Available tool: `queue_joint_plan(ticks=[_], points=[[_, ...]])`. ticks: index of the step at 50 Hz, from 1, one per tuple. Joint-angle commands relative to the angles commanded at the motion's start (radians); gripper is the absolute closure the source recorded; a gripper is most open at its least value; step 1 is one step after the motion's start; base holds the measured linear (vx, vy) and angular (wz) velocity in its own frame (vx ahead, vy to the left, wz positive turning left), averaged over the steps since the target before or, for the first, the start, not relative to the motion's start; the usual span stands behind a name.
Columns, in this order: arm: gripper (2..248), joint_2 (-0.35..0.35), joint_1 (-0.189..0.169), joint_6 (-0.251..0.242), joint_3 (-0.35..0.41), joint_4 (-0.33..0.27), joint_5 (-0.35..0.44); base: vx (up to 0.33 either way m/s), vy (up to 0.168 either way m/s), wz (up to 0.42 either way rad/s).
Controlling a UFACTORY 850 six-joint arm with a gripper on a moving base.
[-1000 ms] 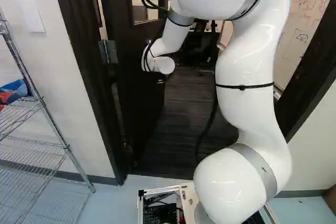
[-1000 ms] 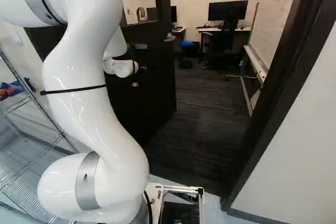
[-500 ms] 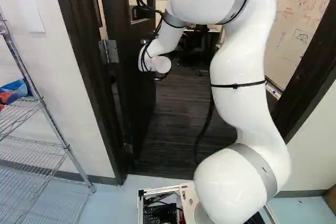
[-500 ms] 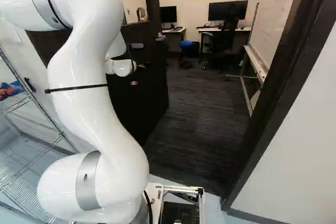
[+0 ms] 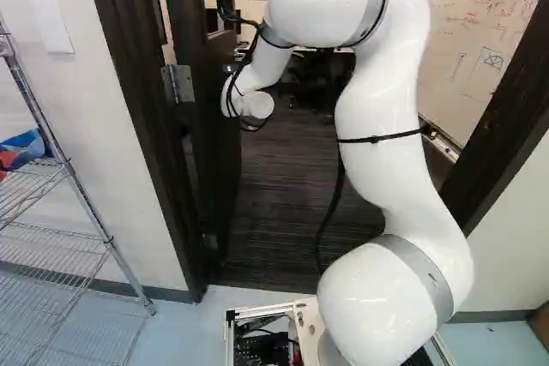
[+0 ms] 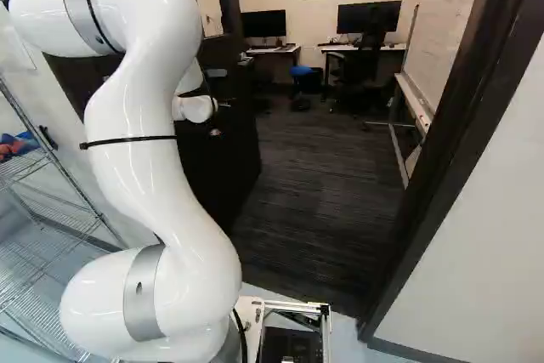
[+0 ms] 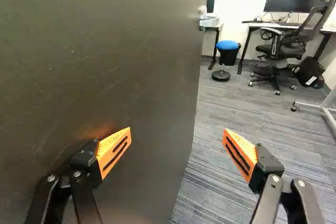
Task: Open the door and move inside
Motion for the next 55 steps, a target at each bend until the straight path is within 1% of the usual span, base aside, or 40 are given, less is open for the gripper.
queue_joint_plan(ticks=[13,39,55], points=[[3,-0.034,0.011,0.000,-0.044,-0.024,0.000,0.000,0.000,0.000],[3,-0.103,0.032,0.000,-0.137,-0.026,0.000,0.000,0.000,0.000],[3,-0.114,0.038,0.000,-0.151,-0.026,0.000,0.000,0.000,0.000]])
